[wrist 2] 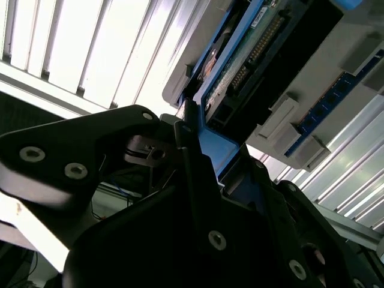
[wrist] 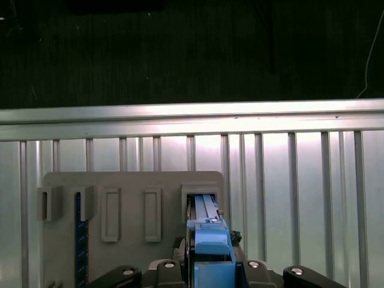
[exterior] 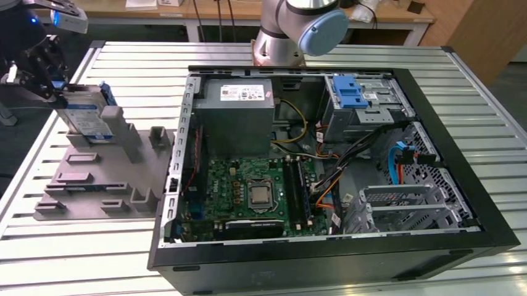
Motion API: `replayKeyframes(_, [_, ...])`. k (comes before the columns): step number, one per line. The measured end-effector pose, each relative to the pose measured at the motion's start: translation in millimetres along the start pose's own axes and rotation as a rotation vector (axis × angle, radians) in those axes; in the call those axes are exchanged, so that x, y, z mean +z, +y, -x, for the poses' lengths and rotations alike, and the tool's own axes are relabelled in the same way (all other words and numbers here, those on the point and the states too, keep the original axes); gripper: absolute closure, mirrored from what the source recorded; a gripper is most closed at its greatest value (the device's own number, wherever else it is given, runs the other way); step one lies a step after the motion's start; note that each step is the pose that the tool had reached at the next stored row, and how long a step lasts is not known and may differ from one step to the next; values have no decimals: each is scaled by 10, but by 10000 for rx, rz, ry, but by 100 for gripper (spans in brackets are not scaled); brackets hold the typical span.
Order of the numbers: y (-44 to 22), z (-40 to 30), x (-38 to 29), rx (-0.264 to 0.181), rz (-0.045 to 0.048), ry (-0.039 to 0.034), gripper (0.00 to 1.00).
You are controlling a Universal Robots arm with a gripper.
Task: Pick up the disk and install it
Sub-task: 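Pick up the disk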
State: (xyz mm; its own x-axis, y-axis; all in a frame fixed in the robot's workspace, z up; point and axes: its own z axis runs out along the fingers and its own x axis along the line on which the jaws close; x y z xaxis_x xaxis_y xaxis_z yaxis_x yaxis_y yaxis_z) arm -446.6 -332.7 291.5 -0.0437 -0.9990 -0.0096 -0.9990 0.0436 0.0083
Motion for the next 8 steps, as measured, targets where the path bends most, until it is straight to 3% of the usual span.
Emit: replayKeyframes(8, [1, 0, 15, 0, 2, 2, 62])
